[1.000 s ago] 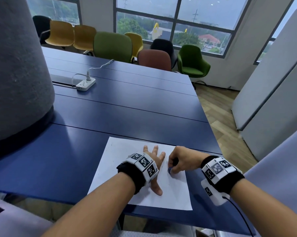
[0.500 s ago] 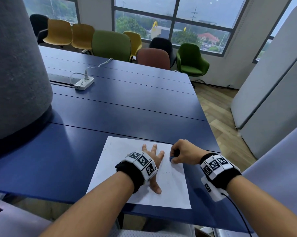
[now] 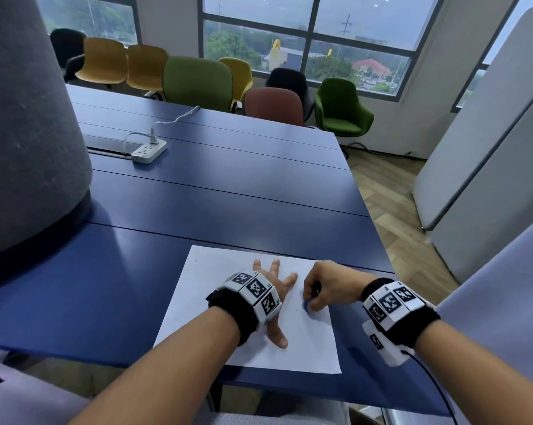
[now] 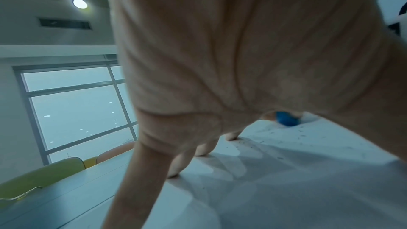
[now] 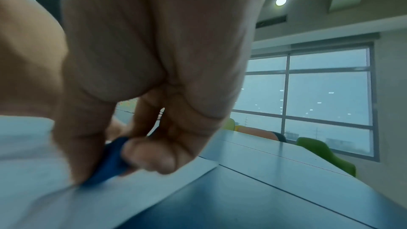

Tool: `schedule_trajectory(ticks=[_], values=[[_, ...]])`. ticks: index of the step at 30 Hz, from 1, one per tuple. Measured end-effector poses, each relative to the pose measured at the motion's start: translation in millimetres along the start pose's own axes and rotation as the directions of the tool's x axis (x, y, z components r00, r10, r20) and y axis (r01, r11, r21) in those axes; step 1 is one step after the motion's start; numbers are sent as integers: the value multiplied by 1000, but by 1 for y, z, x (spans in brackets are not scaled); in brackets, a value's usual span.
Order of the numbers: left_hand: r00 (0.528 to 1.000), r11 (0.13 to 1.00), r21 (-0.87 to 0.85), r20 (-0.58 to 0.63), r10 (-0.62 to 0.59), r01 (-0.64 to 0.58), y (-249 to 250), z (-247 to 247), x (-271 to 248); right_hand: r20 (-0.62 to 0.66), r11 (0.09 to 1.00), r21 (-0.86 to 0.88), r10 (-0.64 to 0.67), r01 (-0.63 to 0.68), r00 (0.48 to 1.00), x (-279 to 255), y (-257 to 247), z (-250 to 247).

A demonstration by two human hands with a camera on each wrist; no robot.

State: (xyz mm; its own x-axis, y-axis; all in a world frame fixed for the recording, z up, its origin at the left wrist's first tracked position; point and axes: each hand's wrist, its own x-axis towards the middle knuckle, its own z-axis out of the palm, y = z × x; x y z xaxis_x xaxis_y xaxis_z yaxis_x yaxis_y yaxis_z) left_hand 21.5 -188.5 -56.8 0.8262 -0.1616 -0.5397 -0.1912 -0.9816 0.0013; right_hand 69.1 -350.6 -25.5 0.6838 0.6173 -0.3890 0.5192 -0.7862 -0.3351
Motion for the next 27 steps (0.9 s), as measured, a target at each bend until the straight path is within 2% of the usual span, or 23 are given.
schedule_trajectory(ticks=[2,3,5,7,8,9,12,14,17,21,22,24,26,27], values=[[1000,1000,-4,-6,3,-3,0,0,0,-110,1000,23,7,-4,994,3,3,0],[1000,1000,-4,-6,3,-3,0,0,0,-116,999,37,7,-3,993,1,3,1],[1000,1000,-1,-2,-1,1,0,0,-1,-1,999,40,-11,11,1000,-7,0,7],[1000,1000,-2,0,-4,4,0,0,0,183,999,36,-21,15,983,-16,-7,9],[1000,1000,-2,-2,-4,4,0,0,1,223,999,43,-22,12,974,-18,-8,9],[1000,1000,-2,-5,-3,3,-1,0,1,204,999,48,-17,7,979,-17,-7,8],[1000,1000,-1,-6,-1,1,0,0,1,14,998,61,-5,4,1000,-15,-1,9],[1000,1000,8,0,-5,5,0,0,1,36,998,64,-20,17,999,-21,-2,13],[1000,1000,19,7,-16,16,0,0,3,192,999,31,-26,21,981,-28,-9,14],[1000,1000,4,10,4,-4,1,-3,-1,23,999,34,8,-9,1000,-15,-2,5],[1000,1000,0,11,7,-7,1,-3,-3,17,999,45,20,-21,1000,-14,0,5],[1000,1000,-5,11,6,-6,1,-4,-5,138,998,48,24,-31,990,-17,-1,7],[1000,1000,-12,17,1,-1,1,-4,-5,304,998,55,18,-37,952,-22,-8,9],[1000,1000,-12,19,0,1,1,-4,-4,331,998,49,19,-37,943,-22,-10,8]])
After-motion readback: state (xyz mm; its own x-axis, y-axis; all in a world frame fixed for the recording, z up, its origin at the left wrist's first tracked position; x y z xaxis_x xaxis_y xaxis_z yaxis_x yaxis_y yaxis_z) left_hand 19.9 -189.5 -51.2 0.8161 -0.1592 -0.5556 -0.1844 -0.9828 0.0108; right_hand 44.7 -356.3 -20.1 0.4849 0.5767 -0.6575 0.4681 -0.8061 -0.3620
